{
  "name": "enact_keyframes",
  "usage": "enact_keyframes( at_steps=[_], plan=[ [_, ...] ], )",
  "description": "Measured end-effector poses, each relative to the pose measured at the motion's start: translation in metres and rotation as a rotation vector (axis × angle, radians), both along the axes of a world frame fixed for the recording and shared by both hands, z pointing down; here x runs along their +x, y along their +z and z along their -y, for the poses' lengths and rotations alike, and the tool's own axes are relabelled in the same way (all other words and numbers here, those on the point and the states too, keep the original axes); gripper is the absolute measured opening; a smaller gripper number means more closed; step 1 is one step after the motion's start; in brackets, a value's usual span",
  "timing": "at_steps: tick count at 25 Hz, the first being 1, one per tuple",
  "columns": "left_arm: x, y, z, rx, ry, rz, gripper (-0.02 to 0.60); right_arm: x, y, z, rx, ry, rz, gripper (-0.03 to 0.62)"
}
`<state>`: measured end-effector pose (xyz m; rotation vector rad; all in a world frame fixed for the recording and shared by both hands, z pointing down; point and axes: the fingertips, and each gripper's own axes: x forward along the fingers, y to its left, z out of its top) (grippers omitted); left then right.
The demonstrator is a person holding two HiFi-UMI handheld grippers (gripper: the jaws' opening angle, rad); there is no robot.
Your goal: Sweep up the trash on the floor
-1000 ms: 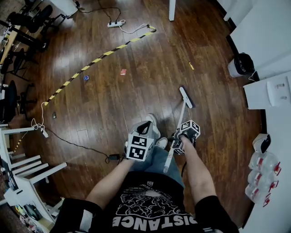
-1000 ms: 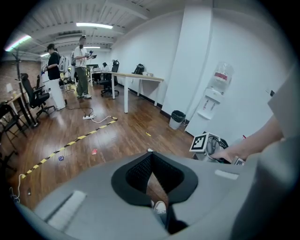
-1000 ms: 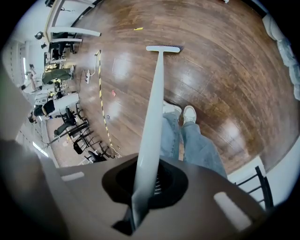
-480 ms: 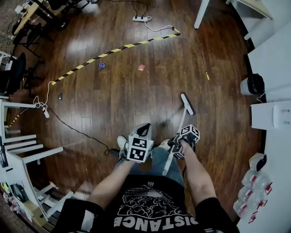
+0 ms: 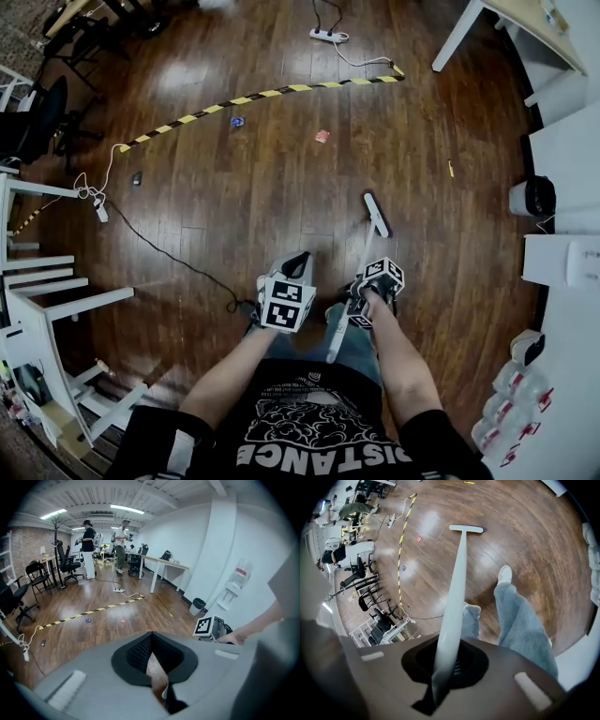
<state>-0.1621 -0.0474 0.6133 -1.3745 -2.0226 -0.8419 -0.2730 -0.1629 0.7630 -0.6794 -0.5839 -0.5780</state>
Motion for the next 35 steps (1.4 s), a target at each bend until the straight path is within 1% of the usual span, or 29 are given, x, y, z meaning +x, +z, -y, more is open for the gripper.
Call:
enact_keyframes(
  at_steps=[6, 12, 15, 18, 22, 27, 30, 35],
  plan=[
    [0.073, 0.000, 0.005, -0.015, -0.054, 0.007, 0.005, 0.097, -0.008, 0.008, 0.009, -0.003, -0.066, 0.009],
    [0.161, -0.001, 0.018, -0.002, -0.135, -0.004, 0.005, 0.188, -0.012, 0.016, 0.032, -0.026, -0.109, 0.008],
    [0.197, 0.001, 0.023, 0.004, -0.160, -0.004, 0.005, 0.225, -0.011, 0.023, 0.042, -0.041, -0.114, 0.009],
    [0.223, 0.002, 0.022, -0.001, -0.176, 0.001, 0.005, 0.256, -0.013, 0.024, 0.043, -0.051, -0.122, 0.009],
    [0.242, 0.002, 0.020, -0.007, -0.183, 0.020, 0.005, 0.287, -0.023, 0.027, 0.035, -0.045, -0.149, 0.011],
    [0.251, 0.002, 0.012, -0.007, -0.172, 0.037, 0.005, 0.309, -0.029, 0.028, 0.020, -0.059, -0.158, 0.012],
    [0.249, 0.001, 0.006, -0.016, -0.158, 0.044, 0.005, 0.312, -0.032, 0.022, -0.001, -0.036, -0.149, 0.012],
    [0.239, -0.003, -0.006, -0.037, -0.127, 0.074, 0.005, 0.295, -0.044, 0.001, -0.038, 0.060, -0.131, 0.012]
  ],
)
